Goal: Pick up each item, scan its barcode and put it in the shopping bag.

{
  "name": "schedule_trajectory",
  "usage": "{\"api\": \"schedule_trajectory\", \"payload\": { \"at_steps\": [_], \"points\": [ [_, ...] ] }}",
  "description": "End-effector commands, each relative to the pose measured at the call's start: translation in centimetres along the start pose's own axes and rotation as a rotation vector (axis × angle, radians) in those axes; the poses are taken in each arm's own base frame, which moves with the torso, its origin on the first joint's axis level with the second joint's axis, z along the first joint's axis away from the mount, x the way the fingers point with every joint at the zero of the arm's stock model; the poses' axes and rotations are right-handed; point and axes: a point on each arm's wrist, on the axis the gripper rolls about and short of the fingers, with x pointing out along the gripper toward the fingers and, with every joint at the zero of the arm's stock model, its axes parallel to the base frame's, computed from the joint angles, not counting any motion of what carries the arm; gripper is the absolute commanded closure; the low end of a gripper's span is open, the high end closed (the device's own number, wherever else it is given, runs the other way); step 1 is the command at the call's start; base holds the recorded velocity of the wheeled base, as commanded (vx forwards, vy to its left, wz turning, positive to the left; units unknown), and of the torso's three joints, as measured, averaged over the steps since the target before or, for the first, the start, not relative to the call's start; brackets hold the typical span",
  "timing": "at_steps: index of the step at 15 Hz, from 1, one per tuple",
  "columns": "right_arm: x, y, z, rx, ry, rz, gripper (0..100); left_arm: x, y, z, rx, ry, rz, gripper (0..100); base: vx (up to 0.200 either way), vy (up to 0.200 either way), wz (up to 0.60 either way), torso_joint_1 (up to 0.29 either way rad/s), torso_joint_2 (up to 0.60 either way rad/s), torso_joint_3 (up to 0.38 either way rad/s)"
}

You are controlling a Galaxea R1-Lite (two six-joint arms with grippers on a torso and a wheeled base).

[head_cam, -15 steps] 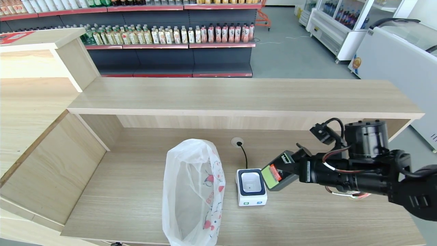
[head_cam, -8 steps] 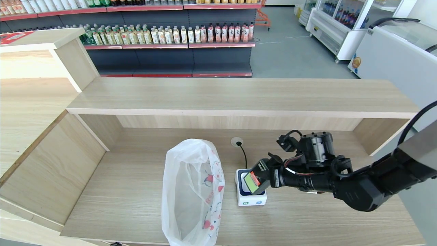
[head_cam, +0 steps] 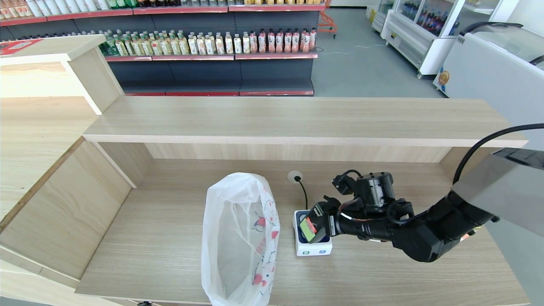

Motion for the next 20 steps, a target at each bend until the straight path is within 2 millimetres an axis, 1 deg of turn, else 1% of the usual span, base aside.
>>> {"api": "schedule_trajectory", "payload": {
  "at_steps": [1,5,8,9,10,11,12,13,14,15,16,17,18,20],
  "points": [
    [0.4,-0.1,-0.3,0.004,0.011,-0.001,100,0.0,0.0,0.0,0.000,0.000,0.000,0,0.000,0.000,0.00,0.000,0.00,0.000],
    [1.0,-0.2,0.2,0.005,-0.004,0.002,100,0.0,0.0,0.0,0.001,0.000,0.000,0,0.000,0.000,0.00,0.000,0.00,0.000],
    [0.8,-0.1,0.6,0.009,-0.017,0.004,100,0.0,0.0,0.0,0.001,0.000,0.000,0,0.000,0.000,0.00,0.000,0.00,0.000],
    [-0.3,0.5,2.1,0.052,-0.069,0.016,100,0.0,0.0,0.0,0.001,0.000,0.000,0,0.000,0.000,0.00,0.000,0.00,0.000],
    [-3.1,1.5,4.4,0.134,-0.152,0.040,100,0.0,0.0,0.0,0.001,0.000,0.000,0,0.000,0.000,0.00,0.000,0.00,0.000],
    [-5.8,2.0,5.7,0.159,-0.207,0.045,100,0.0,0.0,0.0,0.000,0.000,0.000,0,0.000,0.000,0.00,0.000,0.00,0.000],
    [-8.4,2.0,6.3,0.148,-0.246,0.029,100,0.0,0.0,0.0,0.000,0.000,0.000,0,0.000,0.000,0.00,0.000,0.00,0.000],
    [-11.1,1.8,6.8,0.084,-0.282,0.000,100,0.0,0.0,0.0,0.000,0.000,0.000,0,0.000,0.000,0.00,0.000,0.00,0.000],
    [-12.9,1.0,6.3,-0.005,-0.280,-0.059,100,0.0,0.0,0.0,0.000,0.000,0.000,0,0.000,0.000,0.00,0.000,0.00,0.000],
    [-14.2,0.1,5.2,-0.112,-0.265,-0.155,100,0.0,0.0,0.0,0.001,0.000,0.000,0,0.000,0.000,0.00,0.000,0.00,0.000],
    [-14.9,-0.7,3.9,-0.179,-0.232,-0.250,100,0.0,0.0,0.0,0.000,0.000,0.000,0,0.000,0.000,0.00,0.000,0.00,0.000],
    [-15.3,-0.8,3.5,-0.182,-0.226,-0.295,100,0.0,0.0,0.0,0.000,0.000,0.000,0,0.000,0.000,0.00,0.000,0.00,0.000],
    [-16.2,-0.7,3.1,-0.149,-0.237,-0.334,100,0.0,0.0,0.0,0.000,0.000,0.000,0,0.000,0.000,0.00,0.000,0.00,0.000],
    [-16.8,-0.5,2.5,-0.103,-0.239,-0.330,100,0.0,0.0,0.0,0.000,0.000,0.000,0,0.000,0.000,0.00,0.000,0.00,0.000]
  ]
}}
